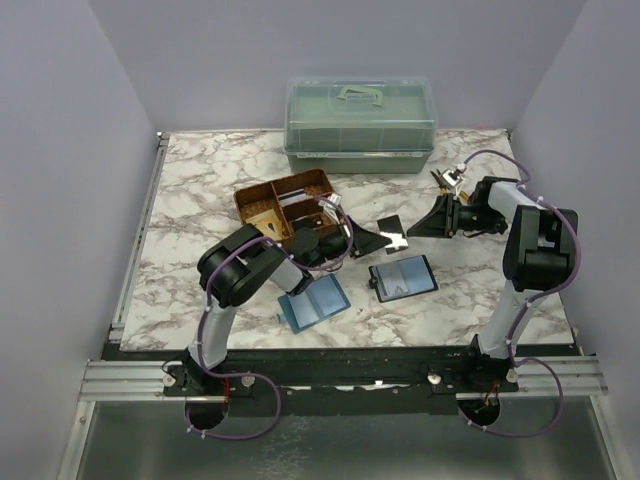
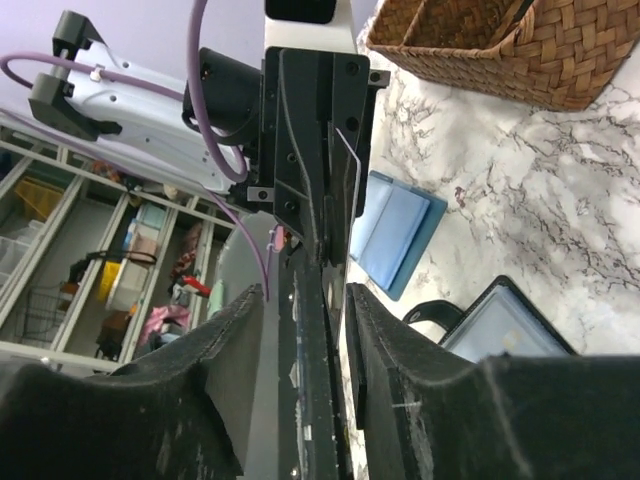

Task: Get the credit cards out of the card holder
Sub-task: Place the credit card in the storage box.

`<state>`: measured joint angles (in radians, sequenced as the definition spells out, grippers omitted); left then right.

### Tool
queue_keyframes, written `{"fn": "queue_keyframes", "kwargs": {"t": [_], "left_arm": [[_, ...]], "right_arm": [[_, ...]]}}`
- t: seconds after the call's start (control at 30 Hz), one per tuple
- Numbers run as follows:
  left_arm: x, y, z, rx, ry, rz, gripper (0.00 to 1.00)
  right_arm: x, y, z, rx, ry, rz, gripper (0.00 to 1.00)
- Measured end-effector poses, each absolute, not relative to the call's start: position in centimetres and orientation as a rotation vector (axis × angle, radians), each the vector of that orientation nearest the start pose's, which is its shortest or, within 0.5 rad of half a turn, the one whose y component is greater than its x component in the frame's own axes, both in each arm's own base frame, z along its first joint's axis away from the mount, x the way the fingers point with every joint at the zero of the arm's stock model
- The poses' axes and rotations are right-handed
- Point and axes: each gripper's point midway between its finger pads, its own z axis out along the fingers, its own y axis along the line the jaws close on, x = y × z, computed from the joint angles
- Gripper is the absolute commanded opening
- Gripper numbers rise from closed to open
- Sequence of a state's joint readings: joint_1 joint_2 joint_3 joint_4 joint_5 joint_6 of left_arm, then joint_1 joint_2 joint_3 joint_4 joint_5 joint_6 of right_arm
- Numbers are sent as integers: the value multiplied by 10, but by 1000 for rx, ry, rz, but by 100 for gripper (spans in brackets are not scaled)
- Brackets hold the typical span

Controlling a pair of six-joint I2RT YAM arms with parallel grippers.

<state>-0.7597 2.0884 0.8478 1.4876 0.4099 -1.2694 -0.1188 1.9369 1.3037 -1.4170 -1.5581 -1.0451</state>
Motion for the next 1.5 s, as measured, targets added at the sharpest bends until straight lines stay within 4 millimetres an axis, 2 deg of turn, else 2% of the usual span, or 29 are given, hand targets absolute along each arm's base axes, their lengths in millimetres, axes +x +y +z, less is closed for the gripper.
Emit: {"fn": "queue_keyframes", "kwargs": {"t": [0.13,0.17,0.27,0.37,0.5,0.63,0.7,0.8,0.9,1.0,1.3,1.5], "left_arm": [[281,-399,157,3,1726,-1840,0],[281,-392,159,10,1740,-1815,0],[287,-370,170,63,1796,-1717,0],[305,-341,192,150,1859,-1547,0],[344,-310,211,293,2003,-1186,0],[360,-278,218,509,2146,-867,0],[368,-263,213,621,2203,-719,0],[374,-241,186,798,2331,-513,0],[377,-224,157,969,2436,-372,0],[379,-213,137,1121,2486,-286,0],[381,-204,126,1344,2459,-227,0],[382,-205,92,1440,2493,-244,3]], "right_arm": [[295,141,177,-452,1895,1812,50],[294,142,180,-456,1893,1809,54],[293,138,188,-477,1880,1775,56],[287,133,191,-501,1895,1720,56],[274,129,189,-552,1939,1612,56],[269,127,191,-610,1955,1478,57],[268,126,191,-625,1957,1432,57],[267,125,187,-629,1967,1393,57],[266,124,180,-623,1984,1376,57],[267,123,178,-622,1991,1364,57],[269,123,178,-629,1984,1356,57],[269,123,177,-628,1986,1358,57]]}}
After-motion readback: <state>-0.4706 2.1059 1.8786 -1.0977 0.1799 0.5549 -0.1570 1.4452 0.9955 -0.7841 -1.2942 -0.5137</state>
